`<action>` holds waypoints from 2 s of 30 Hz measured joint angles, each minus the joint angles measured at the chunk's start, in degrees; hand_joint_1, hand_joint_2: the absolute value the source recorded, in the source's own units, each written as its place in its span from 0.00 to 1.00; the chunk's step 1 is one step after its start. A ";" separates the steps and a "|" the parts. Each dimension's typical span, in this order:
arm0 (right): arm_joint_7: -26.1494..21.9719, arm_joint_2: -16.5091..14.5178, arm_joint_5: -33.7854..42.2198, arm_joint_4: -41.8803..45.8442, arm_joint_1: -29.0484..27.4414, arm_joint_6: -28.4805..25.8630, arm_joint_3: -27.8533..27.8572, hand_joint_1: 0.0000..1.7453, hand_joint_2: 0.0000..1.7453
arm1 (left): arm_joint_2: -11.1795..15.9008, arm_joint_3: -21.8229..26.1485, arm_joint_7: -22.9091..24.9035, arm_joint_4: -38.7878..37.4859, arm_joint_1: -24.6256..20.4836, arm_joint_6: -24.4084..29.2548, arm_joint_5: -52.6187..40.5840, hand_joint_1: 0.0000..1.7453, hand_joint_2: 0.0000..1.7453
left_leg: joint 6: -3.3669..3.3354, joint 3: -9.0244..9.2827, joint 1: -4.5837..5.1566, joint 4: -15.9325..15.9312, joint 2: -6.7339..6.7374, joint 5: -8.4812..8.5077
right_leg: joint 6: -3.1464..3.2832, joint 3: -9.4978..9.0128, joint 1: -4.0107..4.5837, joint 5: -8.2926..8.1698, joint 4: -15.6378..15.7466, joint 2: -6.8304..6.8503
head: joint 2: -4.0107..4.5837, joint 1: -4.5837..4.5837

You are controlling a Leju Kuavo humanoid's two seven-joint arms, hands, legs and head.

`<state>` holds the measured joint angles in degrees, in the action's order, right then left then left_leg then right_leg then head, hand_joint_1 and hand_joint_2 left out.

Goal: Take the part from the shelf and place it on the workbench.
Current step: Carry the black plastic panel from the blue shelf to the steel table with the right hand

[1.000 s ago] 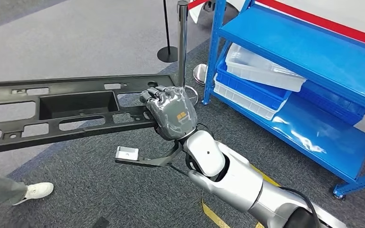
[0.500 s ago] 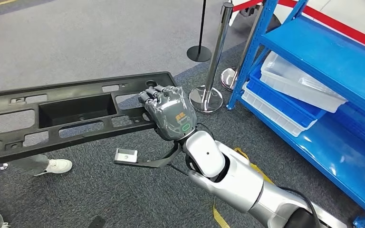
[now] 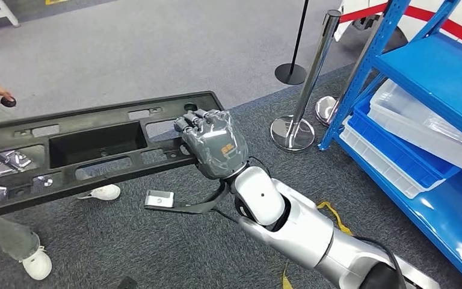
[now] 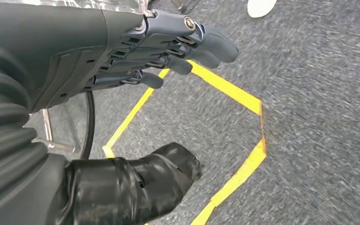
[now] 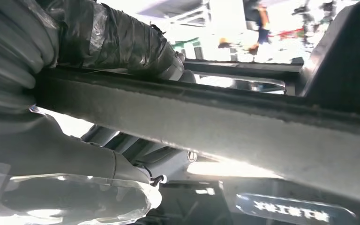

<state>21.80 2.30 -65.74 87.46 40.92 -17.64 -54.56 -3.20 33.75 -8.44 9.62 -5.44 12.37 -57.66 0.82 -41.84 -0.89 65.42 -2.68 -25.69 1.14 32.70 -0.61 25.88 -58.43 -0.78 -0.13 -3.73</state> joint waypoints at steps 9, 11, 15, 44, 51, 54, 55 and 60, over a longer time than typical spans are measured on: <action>-0.19 0.02 -0.20 0.20 0.09 0.08 0.00 1.00 1.00 | 0.05 0.00 0.04 0.01 -0.42 0.04 -0.15 0.00 1.00 | -0.68 4.30 0.26 -6.07 6.00 2.05 | -0.98 -0.17 0.84 1.22 -0.67 6.42 | 0.00 0.07; -0.21 0.02 -0.22 0.28 0.13 0.11 0.00 1.00 1.00 | 0.07 0.00 0.04 0.01 -0.36 0.05 -0.18 0.00 1.00 | -1.43 4.27 0.35 -6.15 4.83 2.20 | -1.47 -0.43 0.99 1.39 -0.47 7.30 | 0.00 0.17; -0.22 0.09 -0.36 0.45 0.11 0.13 0.00 1.00 1.00 | 0.08 0.00 0.08 0.00 -0.19 0.07 -0.18 0.00 1.00 | -2.57 4.78 -0.12 -6.89 2.57 2.54 | -2.25 2.48 0.44 5.68 -7.40 2.36 | 0.00 0.52; -0.19 0.16 -1.01 0.72 0.08 0.09 0.00 1.00 1.00 | 0.13 0.02 -0.18 0.00 -0.12 0.39 -0.55 0.00 1.00 | -3.05 5.48 0.66 -7.43 3.68 2.18 | -1.41 0.79 1.24 2.57 -2.43 5.16 | 0.00 0.15; -0.14 0.44 -1.01 0.76 -0.24 0.09 0.00 1.00 1.00 | 0.14 0.02 -0.17 0.00 -0.31 0.38 -0.57 0.00 1.00 | -3.32 5.56 0.39 -7.11 -1.43 2.25 | -2.00 6.19 0.31 3.69 -11.64 0.50 | 0.00 0.46; -0.15 0.48 -1.01 0.83 -0.19 0.08 0.00 1.00 1.00 | 0.14 0.02 -0.17 0.00 -0.40 0.35 -0.57 0.00 1.00 | -2.56 4.87 0.28 -6.29 -3.69 2.06 | -1.93 2.04 -0.21 0.17 -2.24 -3.24 | 0.00 0.41; -0.15 0.48 -1.01 0.85 -0.18 0.08 0.00 1.00 1.00 | 0.14 0.02 -0.17 0.00 -0.44 0.33 -0.57 0.00 1.00 | -2.26 4.57 0.20 -6.14 -4.17 2.09 | -1.91 1.71 -0.23 0.30 -1.42 -3.94 | 0.00 0.42; -0.14 0.48 -1.01 0.89 -0.18 0.09 0.00 1.00 1.00 | 0.14 0.02 -0.18 0.00 -0.46 0.31 -0.57 0.00 1.00 | -1.92 4.31 -0.01 -6.15 -4.63 2.23 | -1.87 1.67 -0.06 0.27 -1.26 -3.57 | 0.00 0.50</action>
<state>21.66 2.78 -66.75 88.35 40.74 -17.55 -54.55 -3.06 33.77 -8.61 9.62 -5.91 12.68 -58.23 -1.10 -37.53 -0.90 59.27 -7.31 -23.45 -0.72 34.37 -0.67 26.15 -59.69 -4.35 -0.13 -3.23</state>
